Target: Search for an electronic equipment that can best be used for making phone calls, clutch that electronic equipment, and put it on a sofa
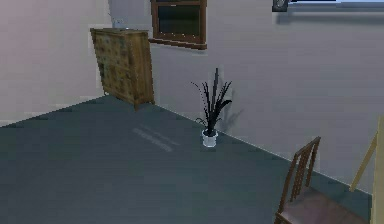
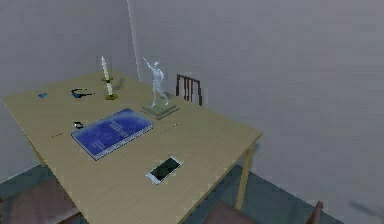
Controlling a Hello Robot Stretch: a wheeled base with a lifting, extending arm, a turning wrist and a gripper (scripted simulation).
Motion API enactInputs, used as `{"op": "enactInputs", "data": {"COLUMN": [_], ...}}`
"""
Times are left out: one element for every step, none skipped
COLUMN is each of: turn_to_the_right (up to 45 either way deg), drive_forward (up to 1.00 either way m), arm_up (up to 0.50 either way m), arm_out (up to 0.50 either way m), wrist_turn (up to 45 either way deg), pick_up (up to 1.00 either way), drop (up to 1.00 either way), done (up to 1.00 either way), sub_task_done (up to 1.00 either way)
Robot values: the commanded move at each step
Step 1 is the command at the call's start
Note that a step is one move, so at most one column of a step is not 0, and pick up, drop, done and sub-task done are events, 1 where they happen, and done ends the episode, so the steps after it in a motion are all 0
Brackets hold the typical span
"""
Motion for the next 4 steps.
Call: {"op": "enactInputs", "data": {"turn_to_the_right": [0.0, 0.0, 0.0, 0.0], "drive_forward": [0.0, 0.0, 0.0, 0.0], "arm_up": [0.5, 0.32, 0.0, 0.0], "arm_out": [0.0, 0.0, 0.32, 0.0], "wrist_turn": [0.0, 0.0, 0.0, 45.0], "pick_up": [0.0, 0.0, 0.0, 0.0], "drop": [0.0, 0.0, 0.0, 0.0], "done": [0.0, 0.0, 0.0, 0.0], "sub_task_done": [0.0, 0.0, 0.0, 0.0]}}
